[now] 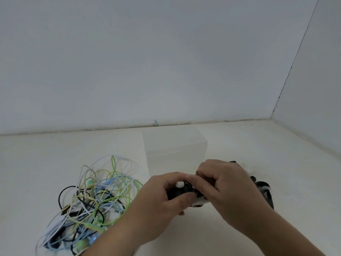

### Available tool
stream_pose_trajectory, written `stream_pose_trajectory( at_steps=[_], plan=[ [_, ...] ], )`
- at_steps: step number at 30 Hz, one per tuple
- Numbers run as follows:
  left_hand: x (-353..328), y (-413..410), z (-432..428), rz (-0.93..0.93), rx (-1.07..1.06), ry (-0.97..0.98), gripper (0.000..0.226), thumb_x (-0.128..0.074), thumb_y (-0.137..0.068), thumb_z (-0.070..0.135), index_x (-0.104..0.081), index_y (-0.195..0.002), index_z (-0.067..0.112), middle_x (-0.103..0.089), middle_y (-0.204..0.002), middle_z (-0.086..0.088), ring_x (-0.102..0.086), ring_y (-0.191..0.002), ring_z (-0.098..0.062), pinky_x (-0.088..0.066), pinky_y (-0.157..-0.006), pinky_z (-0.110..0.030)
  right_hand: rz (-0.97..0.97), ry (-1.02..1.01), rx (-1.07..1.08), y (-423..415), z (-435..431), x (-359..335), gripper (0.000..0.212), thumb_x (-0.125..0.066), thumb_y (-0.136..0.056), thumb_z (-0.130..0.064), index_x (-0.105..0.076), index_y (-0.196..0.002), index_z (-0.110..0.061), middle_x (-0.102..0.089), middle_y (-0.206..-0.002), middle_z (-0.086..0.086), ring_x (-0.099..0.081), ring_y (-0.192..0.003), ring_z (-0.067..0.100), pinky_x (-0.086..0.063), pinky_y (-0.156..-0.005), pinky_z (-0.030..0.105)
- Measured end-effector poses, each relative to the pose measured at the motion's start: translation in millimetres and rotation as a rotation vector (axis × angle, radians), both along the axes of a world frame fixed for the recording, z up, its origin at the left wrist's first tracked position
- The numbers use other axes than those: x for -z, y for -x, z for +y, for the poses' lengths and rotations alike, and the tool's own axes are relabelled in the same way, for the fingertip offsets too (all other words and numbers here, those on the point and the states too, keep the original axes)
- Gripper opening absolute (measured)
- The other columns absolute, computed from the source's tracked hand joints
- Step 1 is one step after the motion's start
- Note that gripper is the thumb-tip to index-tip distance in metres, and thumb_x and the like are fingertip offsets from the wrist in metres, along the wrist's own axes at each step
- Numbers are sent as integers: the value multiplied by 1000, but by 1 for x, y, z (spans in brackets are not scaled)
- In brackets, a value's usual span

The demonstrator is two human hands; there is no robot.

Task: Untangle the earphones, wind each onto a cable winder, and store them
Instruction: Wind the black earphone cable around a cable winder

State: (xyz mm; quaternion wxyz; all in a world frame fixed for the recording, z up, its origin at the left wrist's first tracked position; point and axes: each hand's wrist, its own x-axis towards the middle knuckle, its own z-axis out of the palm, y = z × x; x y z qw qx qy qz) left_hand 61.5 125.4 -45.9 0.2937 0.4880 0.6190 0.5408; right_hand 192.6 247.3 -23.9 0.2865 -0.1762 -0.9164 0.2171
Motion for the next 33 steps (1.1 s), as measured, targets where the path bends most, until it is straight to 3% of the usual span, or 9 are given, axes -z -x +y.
stream_pose_trajectory(
  at_steps=[7, 11, 14, 18, 20, 22, 25, 30, 33],
  plan=[
    [-2, -6, -1, -41, 4, 37, 25, -62, -93, 8, -75, -91, 29, -70, -76, -1, -64, -67, -15, -59, -61, -36, -10, -79, 47, 2, -3, 3, 45, -45, -80, -68, -38, -56, -31, -45, -57, -12, -49, -61, 10, -33, -54, 21],
    [-2, -9, 0, -78, -78, 12, 29, -60, -93, 2, -75, -88, 26, -69, -72, 0, -64, -62, -17, -60, -61, -36, 30, 66, 53, 4, -5, 3, 44, -43, -78, -73, -45, -60, -32, -52, -67, -13, -50, -65, 11, -33, -57, 20],
    [-2, -9, 2, -151, -165, -12, 32, -59, -93, -4, -76, -92, 24, -71, -73, -4, -65, -62, -19, -61, -63, -41, 74, 262, 45, 2, -1, 3, 38, -44, -77, -71, -56, -78, -35, -54, -76, -10, -54, -71, 10, -45, -64, 26],
    [-6, -8, 2, -261, -209, -60, 33, -59, -94, -3, -77, -90, 25, -73, -77, -5, -69, -66, -20, -62, -68, -40, -38, 504, -46, 2, 0, 0, 15, -67, -86, -44, -63, -100, -39, -67, -89, -10, -68, -83, 9, -58, -80, 37],
    [-6, -7, 2, -267, -207, -87, 26, -67, -90, 5, -76, -88, 29, -75, -81, -2, -73, -74, -21, -61, -68, -35, -49, 579, -92, 4, -2, -1, 16, -69, -91, -27, -67, -105, -34, -73, -90, -7, -72, -81, 11, -61, -78, 38],
    [-6, -5, 2, -278, -203, -100, 19, -67, -75, 15, -75, -86, 27, -74, -82, -1, -73, -78, -20, -58, -67, -28, -47, 554, -91, 5, -3, -1, 17, -69, -91, -25, -70, -106, -33, -75, -90, -7, -72, -82, 12, -61, -77, 37],
    [-3, 1, 4, -387, -222, -131, 25, -66, -63, 9, -68, -87, 17, -69, -80, -7, -69, -73, -20, -55, -61, -24, -35, 523, -82, 5, -3, -1, 15, -70, -90, -24, -72, -102, -33, -74, -89, -12, -70, -82, 12, -59, -79, 36],
    [-4, 0, 3, -516, -183, -74, 22, -68, -63, 1, -72, -73, 20, -69, -77, -8, -71, -75, -29, -59, -66, -35, -23, 545, -80, 4, -3, 1, 14, -72, -89, -22, -73, -98, -32, -73, -86, -11, -70, -80, 11, -59, -80, 35],
    [-5, 1, 3, -558, -183, -47, 20, -69, -70, -7, -72, -73, 13, -70, -76, -11, -71, -73, -29, -61, -69, -39, -5, 548, -74, 4, -2, 3, 13, -73, -88, -22, -73, -97, -32, -73, -84, -8, -70, -77, 15, -59, -79, 40]
  ],
)
